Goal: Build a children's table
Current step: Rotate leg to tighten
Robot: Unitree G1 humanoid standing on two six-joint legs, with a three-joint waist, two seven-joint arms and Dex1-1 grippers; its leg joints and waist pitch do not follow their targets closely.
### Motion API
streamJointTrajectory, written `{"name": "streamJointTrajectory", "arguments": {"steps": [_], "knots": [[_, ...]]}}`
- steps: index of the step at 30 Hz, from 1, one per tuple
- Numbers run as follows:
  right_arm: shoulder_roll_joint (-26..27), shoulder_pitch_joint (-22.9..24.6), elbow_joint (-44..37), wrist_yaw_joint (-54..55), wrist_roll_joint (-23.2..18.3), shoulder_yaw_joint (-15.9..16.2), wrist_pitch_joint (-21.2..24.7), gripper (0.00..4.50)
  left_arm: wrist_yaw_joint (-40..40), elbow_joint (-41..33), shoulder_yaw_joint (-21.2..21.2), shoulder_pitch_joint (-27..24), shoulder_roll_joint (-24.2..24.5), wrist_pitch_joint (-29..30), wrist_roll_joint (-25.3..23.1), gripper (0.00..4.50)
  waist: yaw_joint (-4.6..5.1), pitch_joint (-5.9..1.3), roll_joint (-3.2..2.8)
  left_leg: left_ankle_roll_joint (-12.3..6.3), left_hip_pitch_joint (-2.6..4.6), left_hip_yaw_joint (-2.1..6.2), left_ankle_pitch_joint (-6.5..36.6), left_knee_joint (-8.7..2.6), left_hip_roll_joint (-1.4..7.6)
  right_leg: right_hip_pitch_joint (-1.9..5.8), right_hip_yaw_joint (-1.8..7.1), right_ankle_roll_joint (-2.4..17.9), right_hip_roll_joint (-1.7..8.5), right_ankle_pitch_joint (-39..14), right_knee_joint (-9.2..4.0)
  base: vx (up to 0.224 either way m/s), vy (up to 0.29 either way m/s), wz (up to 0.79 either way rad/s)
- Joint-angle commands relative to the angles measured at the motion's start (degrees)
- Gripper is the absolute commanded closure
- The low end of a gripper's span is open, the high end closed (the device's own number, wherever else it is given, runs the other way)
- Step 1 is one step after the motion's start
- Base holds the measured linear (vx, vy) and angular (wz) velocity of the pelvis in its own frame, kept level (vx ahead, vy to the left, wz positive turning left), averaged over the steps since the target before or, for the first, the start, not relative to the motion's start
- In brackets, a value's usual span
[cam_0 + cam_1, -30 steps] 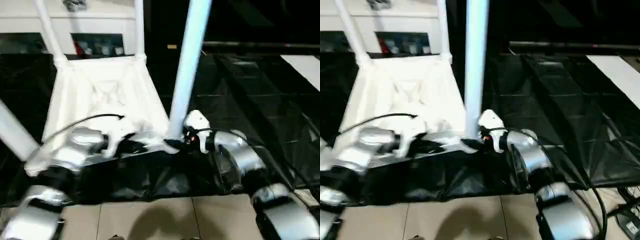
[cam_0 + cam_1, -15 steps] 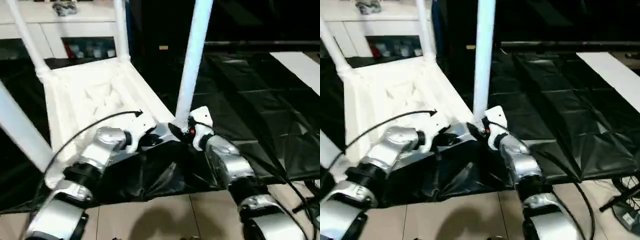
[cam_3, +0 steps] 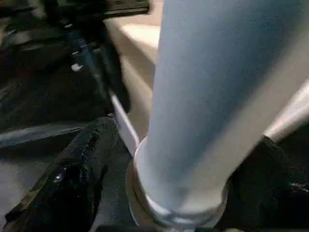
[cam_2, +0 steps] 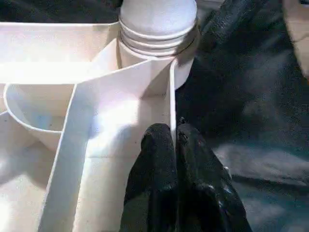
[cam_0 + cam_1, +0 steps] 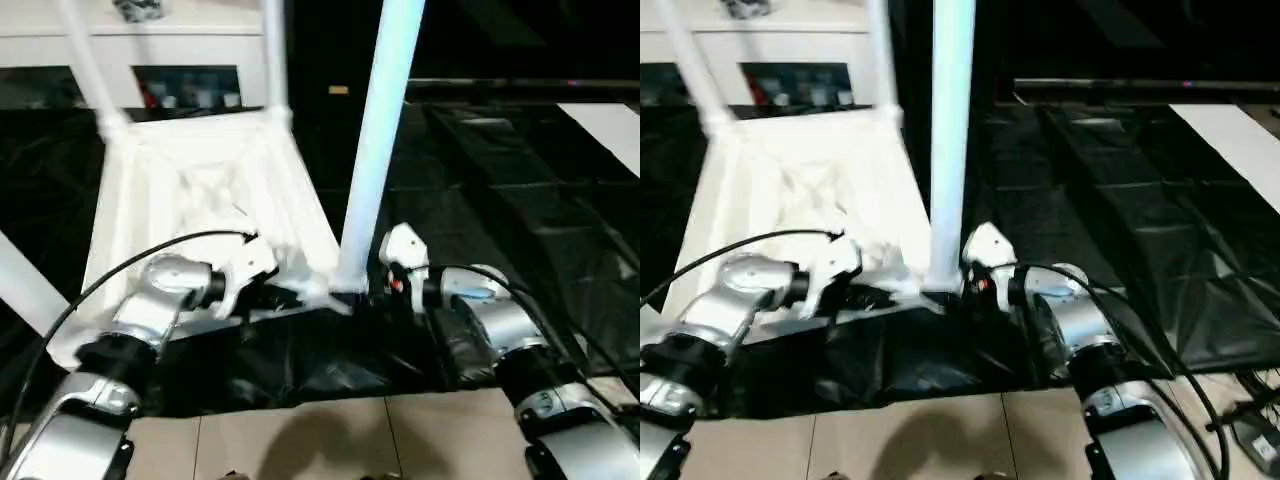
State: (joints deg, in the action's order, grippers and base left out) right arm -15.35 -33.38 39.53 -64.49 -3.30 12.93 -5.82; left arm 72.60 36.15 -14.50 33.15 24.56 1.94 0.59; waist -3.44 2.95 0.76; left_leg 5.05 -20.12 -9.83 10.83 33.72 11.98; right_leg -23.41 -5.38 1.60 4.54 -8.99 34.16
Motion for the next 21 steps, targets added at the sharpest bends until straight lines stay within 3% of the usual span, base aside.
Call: {"name": "streamJointTrajectory", "arguments": {"steps": [1,7,9,11,14,19,21], "knots": [[-0.26,-0.21,0.50,-3.02,1.36,2.29,-0.93,0.77,0.98,-1.87,-0.30,0.21,-0.57,-1.66,1.66,4.50,0.11,-3.56,0.41,-3.87,0.31,-0.31,11.80,-3.85,1.54,2.92,3.13,11.30,3.70,-17.91,-3.88,0.000,0.000,0.00],[-0.11,-2.00,1.99,-3.79,0.85,2.01,-1.49,0.77,-0.70,-1.64,1.28,1.13,0.54,-1.83,2.07,4.50,0.19,-3.66,0.79,-3.27,0.06,-0.21,11.29,-3.89,1.45,3.11,3.19,10.77,3.68,-17.67,-3.72,0.000,0.000,0.00],[-0.10,-2.01,1.98,-3.82,0.91,2.04,-1.64,0.75,-0.57,-1.68,1.36,1.20,0.83,-2.12,2.05,4.05,0.17,-3.63,0.78,-3.29,0.08,-0.19,11.14,-3.90,1.46,3.06,3.19,10.69,3.68,-17.70,-3.74,0.000,0.000,0.00],[-0.09,-1.83,1.76,-4.19,0.88,2.06,-1.76,0.75,0.06,-1.57,1.67,1.26,1.82,-2.65,1.52,3.91,0.02,-3.76,0.76,-3.17,0.00,-0.17,10.73,-3.85,1.44,3.14,3.20,10.85,3.74,-17.15,-3.58,0.000,0.000,0.00],[-0.08,-1.65,1.70,-4.42,0.92,2.14,-1.99,0.75,0.41,-0.38,1.71,1.59,2.92,-3.15,0.62,3.91,0.21,-3.82,0.58,-2.72,0.13,-0.11,10.98,-3.97,1.58,3.09,3.17,11.44,3.55,-14.94,-3.38,0.000,0.000,0.00],[0.02,-1.86,2.38,-4.69,1.13,2.09,-2.63,0.75,2.95,1.45,1.23,1.83,4.45,-3.13,0.40,3.91,0.36,-3.70,0.80,-2.12,0.17,-0.14,12.37,-4.04,1.54,3.20,3.20,12.05,3.55,-14.84,-3.43,0.000,0.000,0.00],[0.01,-1.89,2.47,-4.69,1.14,2.11,-2.73,0.75,3.35,1.51,0.95,1.76,4.74,-3.07,0.19,4.18,0.40,-3.69,0.77,-1.99,0.20,-0.11,12.38,-4.07,1.59,3.15,3.22,12.09,3.50,-14.81,-3.35,0.000,0.000,0.00]]}}
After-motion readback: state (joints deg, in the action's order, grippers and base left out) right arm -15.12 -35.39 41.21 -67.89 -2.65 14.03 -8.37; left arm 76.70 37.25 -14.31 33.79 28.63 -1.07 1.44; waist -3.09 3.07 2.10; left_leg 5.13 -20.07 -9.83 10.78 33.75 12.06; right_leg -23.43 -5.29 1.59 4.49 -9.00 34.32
